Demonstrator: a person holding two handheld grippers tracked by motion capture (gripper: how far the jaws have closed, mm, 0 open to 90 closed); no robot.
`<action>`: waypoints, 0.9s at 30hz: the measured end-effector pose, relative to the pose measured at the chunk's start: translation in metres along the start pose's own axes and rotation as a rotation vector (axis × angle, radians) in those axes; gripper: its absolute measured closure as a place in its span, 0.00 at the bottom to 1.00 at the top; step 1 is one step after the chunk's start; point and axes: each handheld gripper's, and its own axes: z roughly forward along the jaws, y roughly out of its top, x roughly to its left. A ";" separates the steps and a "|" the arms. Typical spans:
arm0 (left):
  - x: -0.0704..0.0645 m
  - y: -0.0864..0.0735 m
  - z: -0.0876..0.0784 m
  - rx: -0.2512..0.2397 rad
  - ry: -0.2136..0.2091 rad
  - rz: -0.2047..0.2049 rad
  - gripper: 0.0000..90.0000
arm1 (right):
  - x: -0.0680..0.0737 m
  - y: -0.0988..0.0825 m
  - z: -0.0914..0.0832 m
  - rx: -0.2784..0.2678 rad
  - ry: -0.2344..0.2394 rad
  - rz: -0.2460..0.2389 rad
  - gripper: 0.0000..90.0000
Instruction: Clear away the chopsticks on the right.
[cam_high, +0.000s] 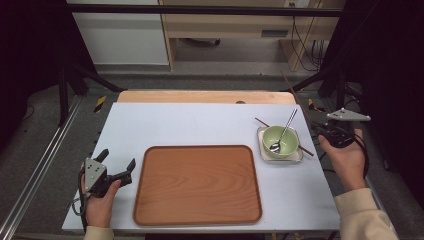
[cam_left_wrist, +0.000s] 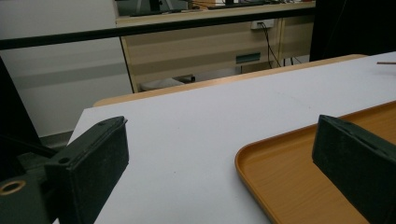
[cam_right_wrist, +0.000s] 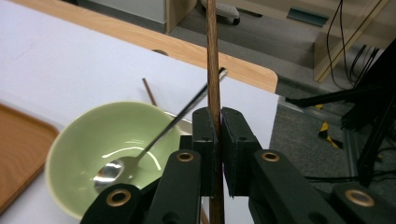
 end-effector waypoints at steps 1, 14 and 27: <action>0.000 0.000 0.000 0.000 -0.002 -0.001 0.04 | 0.013 0.002 -0.004 -0.007 0.007 -0.021 0.94; -0.004 0.000 -0.012 0.006 0.002 0.052 0.04 | 0.071 -0.010 -0.042 -0.012 -0.052 -0.160 0.94; 0.000 -0.002 -0.017 0.012 0.019 0.045 0.04 | 0.101 -0.038 -0.069 0.018 -0.004 -0.193 0.94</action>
